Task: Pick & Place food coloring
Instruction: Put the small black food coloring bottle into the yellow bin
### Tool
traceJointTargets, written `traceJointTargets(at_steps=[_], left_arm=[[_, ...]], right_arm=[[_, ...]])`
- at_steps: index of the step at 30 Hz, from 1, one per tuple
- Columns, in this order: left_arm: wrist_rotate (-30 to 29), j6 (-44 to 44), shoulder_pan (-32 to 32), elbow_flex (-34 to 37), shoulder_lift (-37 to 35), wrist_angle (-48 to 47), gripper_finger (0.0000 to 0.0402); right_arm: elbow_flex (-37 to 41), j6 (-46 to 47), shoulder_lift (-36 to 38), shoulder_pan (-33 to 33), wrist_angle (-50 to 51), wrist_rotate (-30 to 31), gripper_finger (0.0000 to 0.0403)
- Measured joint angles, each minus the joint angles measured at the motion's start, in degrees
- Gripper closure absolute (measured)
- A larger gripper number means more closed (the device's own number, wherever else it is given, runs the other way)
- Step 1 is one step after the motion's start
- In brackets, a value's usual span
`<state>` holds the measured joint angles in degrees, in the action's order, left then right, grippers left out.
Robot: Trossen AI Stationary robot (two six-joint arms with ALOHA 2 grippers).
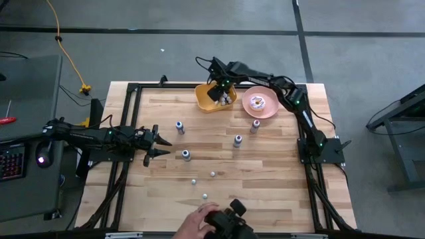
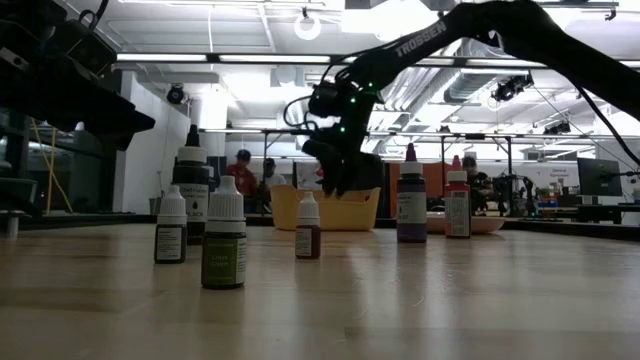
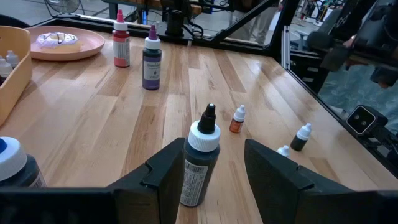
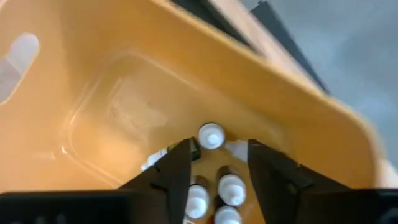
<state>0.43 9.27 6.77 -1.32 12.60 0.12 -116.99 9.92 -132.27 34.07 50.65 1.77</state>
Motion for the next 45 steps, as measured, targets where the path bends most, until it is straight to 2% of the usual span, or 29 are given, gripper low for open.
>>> traceJointTargets(at_steps=[5,10,21,29,35,38,45], left_arm=[[0.0,0.0,0.0,0.0,0.0,0.0,0.0238],[0.0,0.0,0.0,0.0,0.0,0.0,0.0238],[0.0,0.0,0.0,0.0,0.0,0.0,0.0238],[0.0,0.0,0.0,0.0,0.0,0.0,0.0238],[0.0,0.0,0.0,0.0,0.0,0.0,0.0238],[0.0,0.0,0.0,0.0,0.0,0.0,0.0238],[0.0,0.0,0.0,0.0,0.0,0.0,0.0238]], right_arm=[[0.0,-1.5,2.0,0.1,0.1,1.3,0.0209],[0.0,-3.4,6.4,0.1,-1.5,1.0,0.0186],[-0.1,-10.7,22.8,-3.2,-1.5,-3.2,0.0182],[0.0,-13.0,30.4,-6.5,2.4,-4.4,0.0182],[-0.2,-13.7,33.1,-10.1,3.4,-9.5,0.0182],[-3.6,-15.2,33.1,-12.1,5.9,-11.3,0.0182],[-13.6,-21.4,31.2,-18.6,14.7,-11.1,0.0182]])
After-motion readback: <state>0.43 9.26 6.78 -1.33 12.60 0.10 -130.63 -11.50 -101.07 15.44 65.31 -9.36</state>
